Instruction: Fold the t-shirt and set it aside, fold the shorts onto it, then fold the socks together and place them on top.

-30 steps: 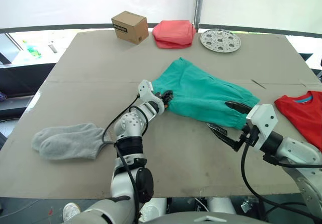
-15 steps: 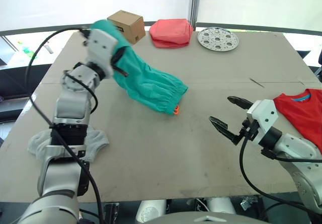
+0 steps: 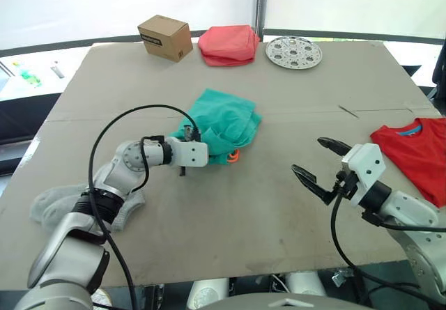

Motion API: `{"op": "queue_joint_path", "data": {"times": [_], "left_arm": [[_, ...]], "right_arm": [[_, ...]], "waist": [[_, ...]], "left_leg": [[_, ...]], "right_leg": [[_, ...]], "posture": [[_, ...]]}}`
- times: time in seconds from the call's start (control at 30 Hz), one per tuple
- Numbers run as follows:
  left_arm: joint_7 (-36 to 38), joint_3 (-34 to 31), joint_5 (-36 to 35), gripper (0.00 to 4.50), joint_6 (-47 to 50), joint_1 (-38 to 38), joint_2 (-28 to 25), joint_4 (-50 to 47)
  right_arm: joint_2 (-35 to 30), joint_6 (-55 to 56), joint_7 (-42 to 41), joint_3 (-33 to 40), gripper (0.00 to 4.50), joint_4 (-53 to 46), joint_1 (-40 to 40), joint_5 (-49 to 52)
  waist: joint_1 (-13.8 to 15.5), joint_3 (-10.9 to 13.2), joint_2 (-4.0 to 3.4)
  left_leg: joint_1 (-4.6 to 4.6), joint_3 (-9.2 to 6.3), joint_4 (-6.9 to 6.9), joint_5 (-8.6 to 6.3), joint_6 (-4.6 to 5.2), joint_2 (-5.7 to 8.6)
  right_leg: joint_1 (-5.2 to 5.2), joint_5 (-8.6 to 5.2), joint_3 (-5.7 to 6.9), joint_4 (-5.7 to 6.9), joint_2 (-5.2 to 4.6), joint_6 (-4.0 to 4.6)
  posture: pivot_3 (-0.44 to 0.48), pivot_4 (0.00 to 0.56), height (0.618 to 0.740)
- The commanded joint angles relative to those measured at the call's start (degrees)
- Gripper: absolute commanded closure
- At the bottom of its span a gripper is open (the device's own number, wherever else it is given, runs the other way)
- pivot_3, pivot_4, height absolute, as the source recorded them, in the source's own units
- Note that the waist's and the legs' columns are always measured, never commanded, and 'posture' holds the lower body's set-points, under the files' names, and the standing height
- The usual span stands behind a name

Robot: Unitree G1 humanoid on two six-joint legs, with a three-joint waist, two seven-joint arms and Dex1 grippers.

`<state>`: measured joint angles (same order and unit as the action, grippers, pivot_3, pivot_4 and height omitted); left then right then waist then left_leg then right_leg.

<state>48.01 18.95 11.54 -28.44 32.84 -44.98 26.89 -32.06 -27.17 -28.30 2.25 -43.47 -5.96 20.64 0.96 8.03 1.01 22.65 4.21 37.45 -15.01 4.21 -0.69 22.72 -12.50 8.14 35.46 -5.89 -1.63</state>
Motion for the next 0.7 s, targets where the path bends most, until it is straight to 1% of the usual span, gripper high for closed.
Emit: {"op": "queue_joint_path", "data": {"times": [0.03, 0.1, 0.13, 0.17, 0.2, 0.23, 0.27, 0.3, 0.33, 0.37, 0.4, 0.47, 0.5, 0.53, 0.6, 0.67, 0.7], "left_arm": [[1.05, -1.5, 0.29, 4.47, -5.05, 1.37, -1.67, 2.04], [1.14, -2.28, -0.47, 4.47, -4.61, 1.0, -1.59, 1.25], [2.63, -2.93, -2.29, 4.47, -3.34, 0.45, -1.81, 0.26], [5.18, -4.34, -6.6, 4.47, -0.17, -0.7, -1.83, -1.9], [8.71, -5.93, -12.33, 3.75, 4.99, -2.21, -1.88, -5.14], [12.64, -7.32, -18.17, 3.55, 10.52, -4.28, -2.72, -9.4], [15.67, -9.22, -24.82, 3.12, 19.12, -6.49, -3.71, -14.63], [17.25, -11.79, -33.68, 2.61, 31.28, -8.49, -5.4, -20.84], [18.19, -13.98, -41.05, 2.1, 41.55, -9.79, -7.1, -25.73], [20.12, -16.37, -49.23, 1.59, 51.52, -10.97, -9.96, -30.19], [21.55, -18.52, -55.39, 1.28, 59.3, -11.64, -12.61, -32.98], [19.62, -23.12, -64.21, 1.28, 70.43, -9.97, -14.15, -33.47], [18.18, -24.86, -66.72, 1.28, 73.88, -8.88, -13.94, -32.83], [16.12, -26.05, -67.18, 1.28, 75.04, -7.87, -13.02, -32.09], [10.58, -28.24, -67.27, 1.28, 77.25, -5.56, -10.34, -30.04], [4.07, -28.92, -64.01, 1.28, 78.12, -2.49, -7.62, -26.52], [2.22, -28.44, -61.53, 0.99, 77.68, -1.6, -6.9, -24.97]], "right_arm": [[0.5, 1.02, 0.51, 0.3, 0.0, -1.87, 0.35, -0.27], [0.78, 0.87, 0.5, -0.32, 0.0, -1.34, 0.94, -0.42], [0.92, 0.78, 0.49, -0.55, 0.0, -1.19, 1.15, -0.49], [1.18, 0.62, 0.47, -0.72, 0.0, -1.07, 1.26, -0.35], [1.47, 0.45, 0.44, -0.89, 0.0, -0.93, 1.3, -0.09], [1.58, 0.38, 0.24, -1.2, 0.0, -0.68, 1.29, -0.03], [1.63, 0.04, 0.06, -1.49, 0.0, -0.32, 1.34, 0.11], [1.56, -0.07, -0.18, -1.81, 0.0, 0.08, 1.34, 0.0], [1.47, 0.02, -0.47, -2.02, 0.0, 0.38, 1.35, -0.09], [1.51, 0.14, -0.63, -2.23, 0.0, 0.81, 1.59, -0.15], [1.71, 0.25, -0.61, -2.4, 0.0, 1.29, 2.01, -0.21], [2.13, 0.61, -0.75, -3.17, 0.0, 2.67, 3.35, -0.46], [2.15, 0.99, -1.08, -3.78, 0.0, 3.36, 4.04, -0.79], [2.25, 1.15, -1.21, -4.28, 0.0, 3.95, 4.75, -1.04], [2.84, 0.61, -0.92, -4.75, 0.0, 4.69, 6.21, -0.75], [3.76, -0.92, -0.49, -4.86, 0.0, 5.47, 8.24, 0.21], [4.28, -1.75, -0.36, -4.97, 0.0, 5.99, 9.33, 0.62]], "waist": [[-0.07, 0.0, -0.01], [-0.07, 0.0, -0.01], [-0.08, 0.0, -0.01], [-0.13, 0.0, -0.01], [-0.15, 0.0, -0.01], [-0.29, 0.0, -0.01], [-0.44, 0.01, -0.02], [-0.44, 0.03, -0.04], [-0.48, 0.07, -0.03], [-0.47, 0.07, -0.03], [-0.47, 0.08, -0.04], [-0.33, 0.13, -0.11], [-0.27, 0.13, -0.12], [0.01, 0.2, -0.25], [0.1, 0.2, -0.28], [0.11, 0.17, -0.18], [0.01, 0.15, -0.13]], "left_leg": [[0.0, 0.0, 0.01, -0.02, 0.03, 0.0], [0.0, 0.01, 0.01, -0.01, 0.03, 0.0], [-0.01, 0.01, 0.01, -0.01, 0.01, 0.0], [-0.01, 0.01, 0.01, 0.03, -0.04, 0.0], [-0.01, 0.01, 0.01, 0.14, -0.24, 0.0], [-0.01, 0.01, 0.01, 0.15, -0.24, 0.0], [-0.01, 0.01, 0.01, 0.15, -0.25, -0.02], [-0.01, 0.02, 0.01, 0.16, -0.27, -0.04], [-0.01, 0.0, 0.01, 0.17, -0.28, -0.05], [-0.01, -0.02, 0.01, 0.17, -0.29, -0.07], [0.0, -0.04, 0.01, 0.17, -0.29, -0.09], [-0.02, -0.05, 0.03, 0.17, -0.29, -0.08], [-0.07, -0.06, 0.03, 0.16, -0.28, -0.07], [-0.08, -0.06, 0.04, 0.16, -0.28, -0.06], [-0.2, -0.07, 0.04, 0.15, -0.25, 0.13], [-0.21, -0.08, 0.06, 0.17, -0.25, 0.17], [-0.2, -0.08, 0.07, 0.18, -0.26, 0.17]], "right_leg": [[0.0, 0.0, 0.0, 0.0, -0.01, 0.0], [0.0, 0.01, 0.0, 0.01, -0.01, -0.01], [0.0, 0.01, 0.0, 0.04, -0.01, 0.01], [0.01, 0.01, 0.0, 0.06, -0.01, 0.01], [0.01, 0.03, 0.01, 0.1, 0.0, 0.04], [0.01, 0.03, 0.01, 0.11, 0.0, 0.04], [0.03, 0.03, -0.01, 0.13, 0.01, 0.04], [0.04, 0.02, -0.02, 0.14, 0.01, 0.04], [0.03, -0.01, -0.03, 0.15, 0.01, 0.01], [0.04, -0.06, -0.03, 0.16, 0.03, -0.06], [0.03, -0.07, -0.02, 0.15, 0.03, -0.08], [0.02, -0.12, -0.03, 0.16, 0.04, -0.16], [-0.01, -0.19, -0.05, 0.14, 0.04, -0.26], [-0.01, -0.19, -0.04, 0.12, 0.03, -0.27], [-0.11, -0.19, -0.13, 0.12, -0.04, -0.27], [-0.14, -0.18, -0.21, 0.15, -0.01, -0.28], [-0.14, -0.17, -0.23, 0.18, 0.02, -0.28]], "posture": [[0.0, 0.15, 0.736], [0.0, 0.15, 0.736], [0.0, 0.15, 0.736], [0.0, 0.15, 0.736], [0.0, 0.15, 0.736], [0.0, 0.15, 0.736], [0.0, 0.15, 0.736], [0.0, 0.15, 0.736], [0.0, 0.15, 0.736], [0.0, 0.15, 0.736], [0.0, 0.15, 0.736], [0.0, 0.15, 0.736], [0.0, 0.15, 0.736], [0.0, 0.15, 0.736], [0.0, 0.15, 0.736], [0.0, 0.15, 0.736], [0.0, 0.15, 0.736]]}}
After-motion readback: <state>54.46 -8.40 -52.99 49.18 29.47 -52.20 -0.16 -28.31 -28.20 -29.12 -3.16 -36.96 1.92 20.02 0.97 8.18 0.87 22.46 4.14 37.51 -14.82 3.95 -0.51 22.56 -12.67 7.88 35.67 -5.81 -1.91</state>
